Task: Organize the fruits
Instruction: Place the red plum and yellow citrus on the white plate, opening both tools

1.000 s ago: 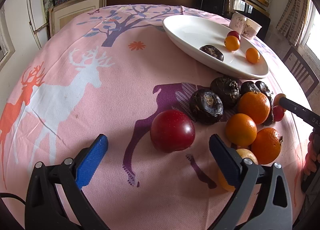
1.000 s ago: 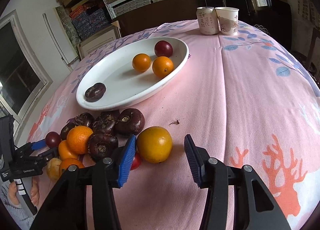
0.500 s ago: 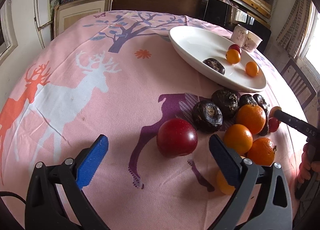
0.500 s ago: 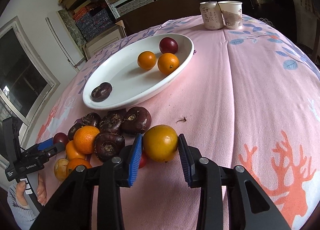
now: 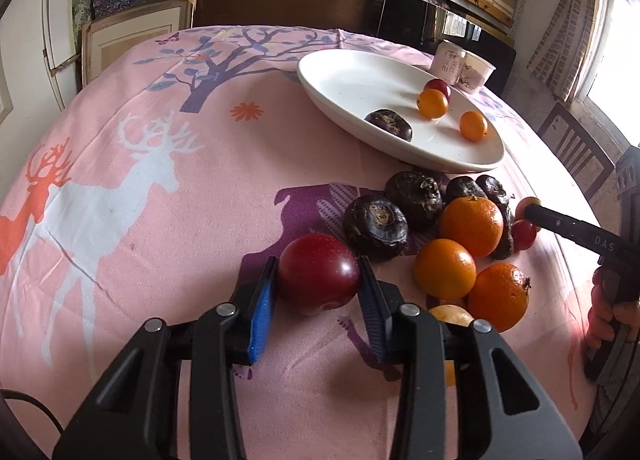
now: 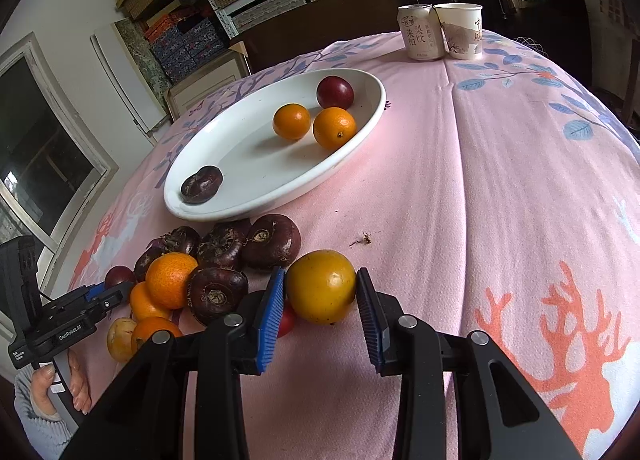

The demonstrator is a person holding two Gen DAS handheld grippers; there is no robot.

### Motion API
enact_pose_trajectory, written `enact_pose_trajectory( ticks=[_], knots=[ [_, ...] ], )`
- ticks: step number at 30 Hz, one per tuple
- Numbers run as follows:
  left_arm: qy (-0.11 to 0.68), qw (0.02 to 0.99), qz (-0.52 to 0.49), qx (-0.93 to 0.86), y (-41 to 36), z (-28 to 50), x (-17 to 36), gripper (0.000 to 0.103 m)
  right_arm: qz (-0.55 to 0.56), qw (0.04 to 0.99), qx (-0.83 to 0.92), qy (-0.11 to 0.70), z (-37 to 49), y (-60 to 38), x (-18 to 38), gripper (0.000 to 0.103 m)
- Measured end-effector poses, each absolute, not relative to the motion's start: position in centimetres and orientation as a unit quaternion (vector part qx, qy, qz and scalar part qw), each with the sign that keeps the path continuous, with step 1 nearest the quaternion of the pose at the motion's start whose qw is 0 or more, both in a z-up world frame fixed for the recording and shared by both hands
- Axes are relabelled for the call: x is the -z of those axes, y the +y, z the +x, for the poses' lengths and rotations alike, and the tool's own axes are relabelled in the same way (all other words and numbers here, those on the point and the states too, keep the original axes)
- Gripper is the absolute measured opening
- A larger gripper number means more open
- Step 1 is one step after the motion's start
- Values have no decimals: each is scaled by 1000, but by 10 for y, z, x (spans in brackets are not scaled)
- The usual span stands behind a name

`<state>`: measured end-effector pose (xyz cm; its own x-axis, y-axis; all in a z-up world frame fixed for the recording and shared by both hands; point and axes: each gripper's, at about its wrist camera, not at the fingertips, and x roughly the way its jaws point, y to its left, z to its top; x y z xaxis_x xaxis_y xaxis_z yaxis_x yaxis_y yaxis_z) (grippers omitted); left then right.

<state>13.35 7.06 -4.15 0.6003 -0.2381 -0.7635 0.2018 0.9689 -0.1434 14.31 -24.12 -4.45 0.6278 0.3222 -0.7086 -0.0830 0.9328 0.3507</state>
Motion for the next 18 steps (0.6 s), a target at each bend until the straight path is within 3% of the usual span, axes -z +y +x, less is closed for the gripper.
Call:
enact_pose_trajectory(
  ticks=[8, 14, 18],
  knots=[
    [383, 914, -31, 130, 62, 152, 3, 38, 162, 920, -96, 345, 138, -253, 14, 36],
    [366, 919, -8, 149, 21, 205, -24, 38, 122, 925, -117, 339, 180, -218, -20, 36],
    [375, 915, -1, 148, 1, 240, -16, 38, 103, 923, -136, 346, 211, -189, -14, 36]
  ],
)
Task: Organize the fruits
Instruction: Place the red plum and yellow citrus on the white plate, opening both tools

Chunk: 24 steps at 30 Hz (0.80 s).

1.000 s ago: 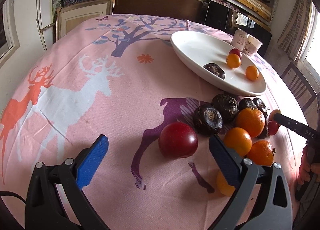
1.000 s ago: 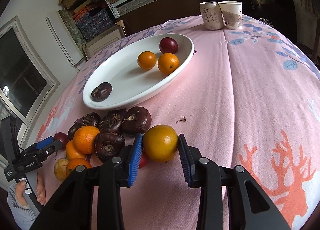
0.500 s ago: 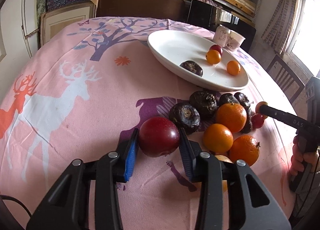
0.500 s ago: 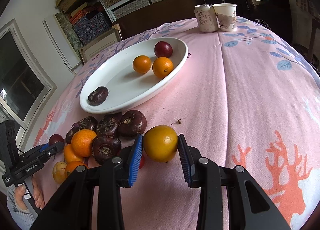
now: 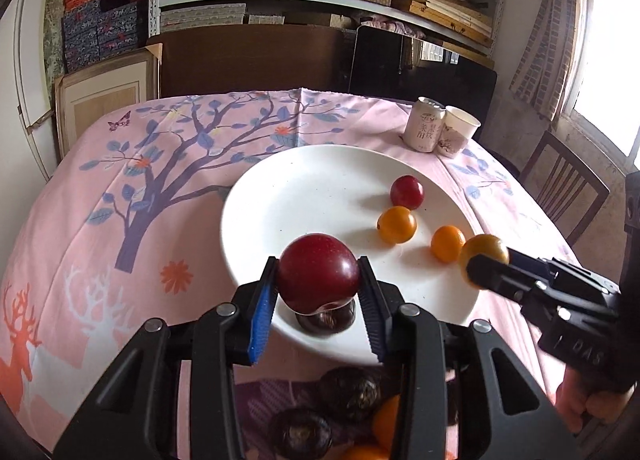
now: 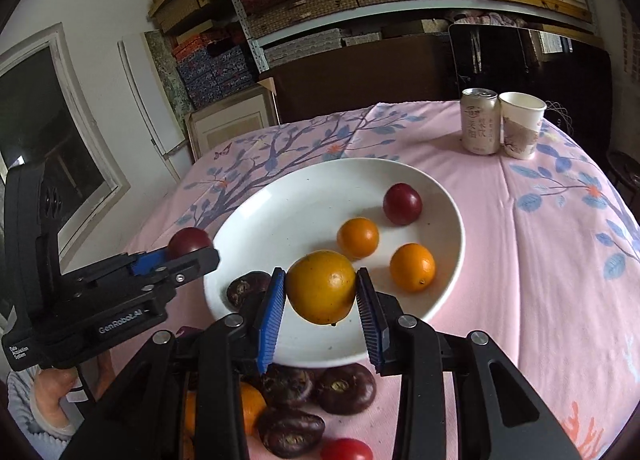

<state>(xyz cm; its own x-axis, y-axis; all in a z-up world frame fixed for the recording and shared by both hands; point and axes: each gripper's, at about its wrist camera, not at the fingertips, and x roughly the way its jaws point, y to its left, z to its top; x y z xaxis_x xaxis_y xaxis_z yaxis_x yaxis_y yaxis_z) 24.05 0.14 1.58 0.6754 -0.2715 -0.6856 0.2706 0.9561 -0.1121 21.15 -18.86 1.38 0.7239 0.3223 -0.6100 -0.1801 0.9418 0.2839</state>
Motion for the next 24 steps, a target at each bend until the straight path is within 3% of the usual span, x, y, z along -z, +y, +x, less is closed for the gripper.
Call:
enact_pose_trajectory(
  ticks=[8, 11, 16, 19, 24],
  knots=[
    [412, 898, 11, 151, -6, 274, 17, 39, 80, 913, -131, 377, 225, -178, 9, 37],
    [401, 904, 12, 149, -5, 269, 12, 51, 76, 919, -124, 367, 222, -177, 9, 38],
    [370, 919, 20, 132, -1, 254, 4, 90, 93, 928, -114, 341, 212, -189, 3, 51],
    [359, 925, 12, 124, 8, 246, 1, 96, 107, 937, -93, 319, 206, -204, -1, 67],
    [360, 926, -40, 107, 36, 235, 5, 98, 136, 940, -68, 307, 201, -229, 0, 70]
  ],
)
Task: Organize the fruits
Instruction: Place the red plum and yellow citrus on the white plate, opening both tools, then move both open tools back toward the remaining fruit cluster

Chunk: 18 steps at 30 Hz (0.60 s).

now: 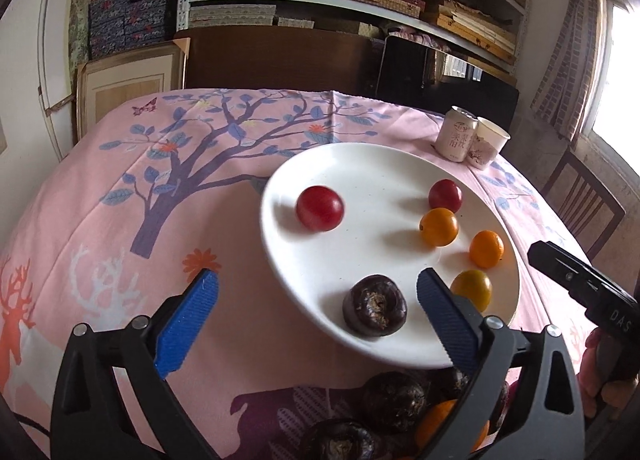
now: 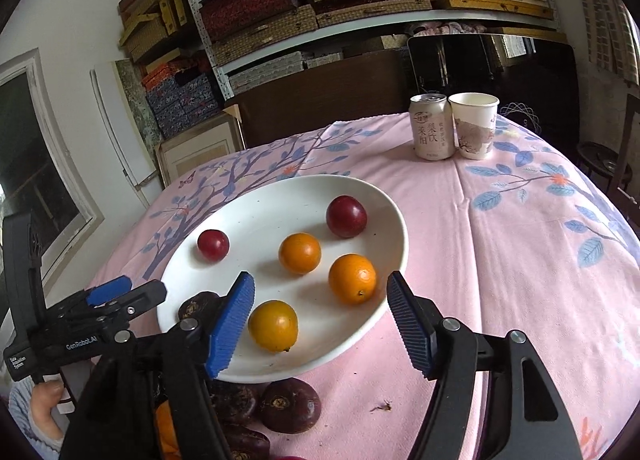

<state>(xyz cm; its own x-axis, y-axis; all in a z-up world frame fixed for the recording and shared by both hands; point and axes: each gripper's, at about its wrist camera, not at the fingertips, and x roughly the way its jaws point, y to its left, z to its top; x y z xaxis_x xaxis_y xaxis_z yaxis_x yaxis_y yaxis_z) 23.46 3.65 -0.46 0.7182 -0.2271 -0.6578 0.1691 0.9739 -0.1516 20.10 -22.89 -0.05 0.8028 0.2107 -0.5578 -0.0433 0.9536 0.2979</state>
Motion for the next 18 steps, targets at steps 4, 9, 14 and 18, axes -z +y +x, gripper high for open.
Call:
enact_pose_trajectory(
  ticks=[4, 9, 14, 18],
  knots=[
    [373, 919, -99, 87, 70, 218, 12, 98, 164, 931, -60, 320, 192, -243, 10, 71],
    [378, 907, -178, 52, 114, 192, 23, 98, 188, 922, -51, 336, 168, -255, 22, 78],
    [409, 890, -199, 41, 126, 177, 38, 98, 189, 918, -51, 345, 147, -255, 28, 82],
    [422, 891, -158, 46, 111, 170, 42, 98, 195, 915, -59, 348, 135, -256, 31, 83]
  ],
)
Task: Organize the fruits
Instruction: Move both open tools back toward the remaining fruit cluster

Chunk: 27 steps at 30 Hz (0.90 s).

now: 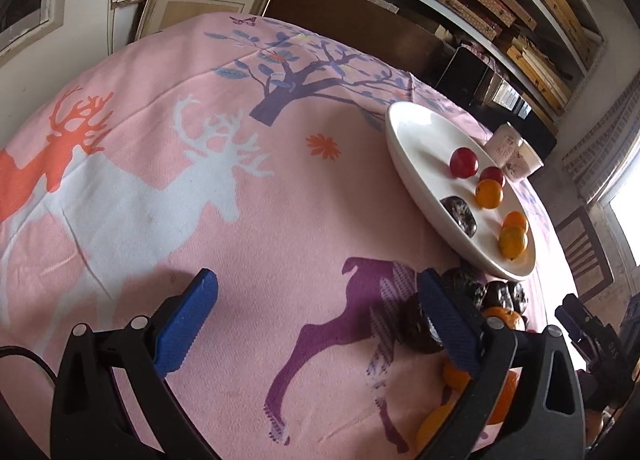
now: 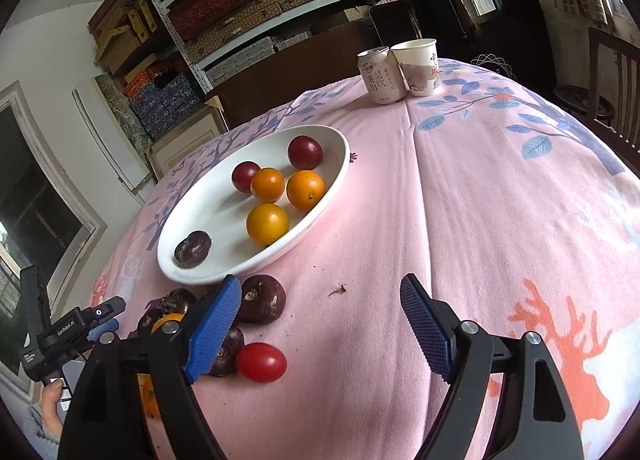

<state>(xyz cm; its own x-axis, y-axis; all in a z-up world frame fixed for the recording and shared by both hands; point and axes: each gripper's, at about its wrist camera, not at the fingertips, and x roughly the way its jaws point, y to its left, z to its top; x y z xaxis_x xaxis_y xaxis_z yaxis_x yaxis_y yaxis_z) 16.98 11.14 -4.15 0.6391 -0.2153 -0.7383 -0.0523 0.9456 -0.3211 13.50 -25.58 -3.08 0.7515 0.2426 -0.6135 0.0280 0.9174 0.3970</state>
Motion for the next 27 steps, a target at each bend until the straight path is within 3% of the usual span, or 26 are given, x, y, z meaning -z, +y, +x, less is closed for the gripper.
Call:
enact_pose_trajectory(
  ticks=[15, 17, 20, 27],
  knots=[
    [438, 895, -86, 23, 94, 171, 46, 99, 155, 898, -125, 393, 122, -229, 34, 82],
    [438, 895, -85, 23, 94, 171, 47, 99, 133, 894, -124, 411, 122, -225, 35, 68],
    [438, 895, -85, 23, 94, 171, 47, 99, 73, 895, -122, 423, 119, -214, 33, 59],
    [438, 895, -84, 22, 93, 172, 47, 99, -21, 896, -118, 428, 128, -194, 35, 59]
  ],
)
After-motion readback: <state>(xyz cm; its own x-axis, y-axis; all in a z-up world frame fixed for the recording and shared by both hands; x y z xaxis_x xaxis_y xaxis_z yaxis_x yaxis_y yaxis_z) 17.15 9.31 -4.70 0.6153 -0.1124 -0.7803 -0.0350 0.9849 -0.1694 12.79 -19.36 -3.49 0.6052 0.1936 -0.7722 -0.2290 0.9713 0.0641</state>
